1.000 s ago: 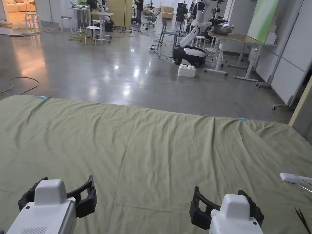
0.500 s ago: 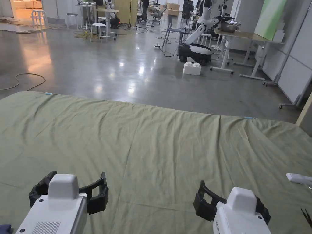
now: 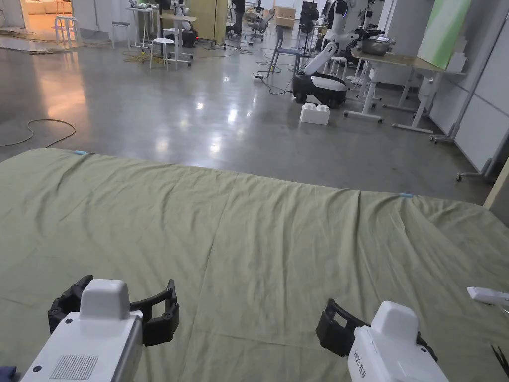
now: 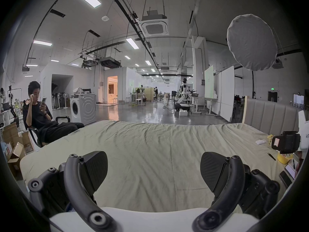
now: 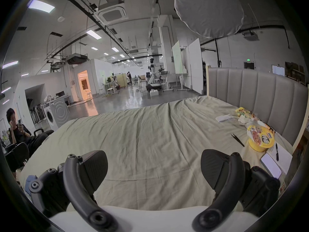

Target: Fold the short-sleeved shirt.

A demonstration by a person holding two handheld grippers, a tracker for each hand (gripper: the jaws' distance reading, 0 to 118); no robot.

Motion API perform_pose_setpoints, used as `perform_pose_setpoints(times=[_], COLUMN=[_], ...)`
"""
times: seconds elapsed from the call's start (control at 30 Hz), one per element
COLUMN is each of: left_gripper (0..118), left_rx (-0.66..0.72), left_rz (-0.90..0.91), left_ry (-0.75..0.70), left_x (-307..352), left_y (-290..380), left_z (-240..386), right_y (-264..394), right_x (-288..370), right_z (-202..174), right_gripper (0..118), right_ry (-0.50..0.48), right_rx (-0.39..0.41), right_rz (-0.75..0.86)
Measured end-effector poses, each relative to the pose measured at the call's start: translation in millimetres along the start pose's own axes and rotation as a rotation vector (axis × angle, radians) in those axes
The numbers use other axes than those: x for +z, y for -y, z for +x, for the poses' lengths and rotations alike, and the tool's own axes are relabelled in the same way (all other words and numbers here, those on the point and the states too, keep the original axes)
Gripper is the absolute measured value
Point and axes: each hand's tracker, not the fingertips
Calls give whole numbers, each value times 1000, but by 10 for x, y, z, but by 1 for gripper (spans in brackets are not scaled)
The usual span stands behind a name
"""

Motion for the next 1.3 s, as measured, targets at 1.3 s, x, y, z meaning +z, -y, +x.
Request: perform_pose_setpoints(times=[1.3], left_gripper=[111], left_rx=[53], left_rz=[-17], left_ry=[26], left_x=[-102], left_y=[-24], left_z=[-137], right_y=[-172], right_x=[-94], right_z=[91], right_gripper=[113], right_ry=[-58], right_rx=[-76], right_rz=[-48])
